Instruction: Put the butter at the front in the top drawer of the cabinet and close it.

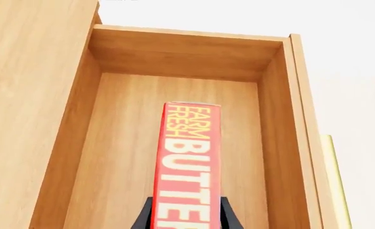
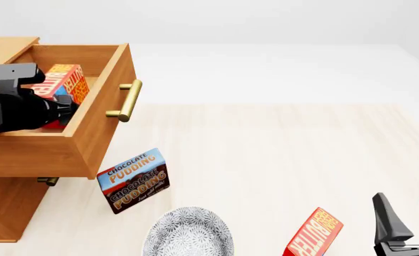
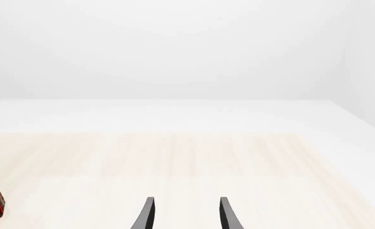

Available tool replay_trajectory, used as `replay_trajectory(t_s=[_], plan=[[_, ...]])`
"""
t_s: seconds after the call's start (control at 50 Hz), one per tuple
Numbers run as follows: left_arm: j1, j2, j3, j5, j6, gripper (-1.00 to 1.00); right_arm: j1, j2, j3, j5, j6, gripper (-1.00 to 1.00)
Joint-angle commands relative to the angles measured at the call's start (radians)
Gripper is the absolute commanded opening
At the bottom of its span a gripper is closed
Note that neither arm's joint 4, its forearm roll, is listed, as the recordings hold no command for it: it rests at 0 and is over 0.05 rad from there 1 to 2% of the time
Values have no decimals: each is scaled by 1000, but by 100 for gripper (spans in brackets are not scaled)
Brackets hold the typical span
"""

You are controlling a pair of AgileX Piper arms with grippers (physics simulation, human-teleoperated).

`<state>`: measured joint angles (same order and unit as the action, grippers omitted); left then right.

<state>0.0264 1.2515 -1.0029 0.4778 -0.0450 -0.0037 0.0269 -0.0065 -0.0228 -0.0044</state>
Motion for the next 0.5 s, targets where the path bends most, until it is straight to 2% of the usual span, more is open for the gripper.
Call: replay_trajectory(t_s=[0.02,0.5], plan=[[-1,-31,-12,35,14,100,1,-3,2,1,1,100],[-19,-109,-56,134,43,100,1,-3,2,1,1,100]])
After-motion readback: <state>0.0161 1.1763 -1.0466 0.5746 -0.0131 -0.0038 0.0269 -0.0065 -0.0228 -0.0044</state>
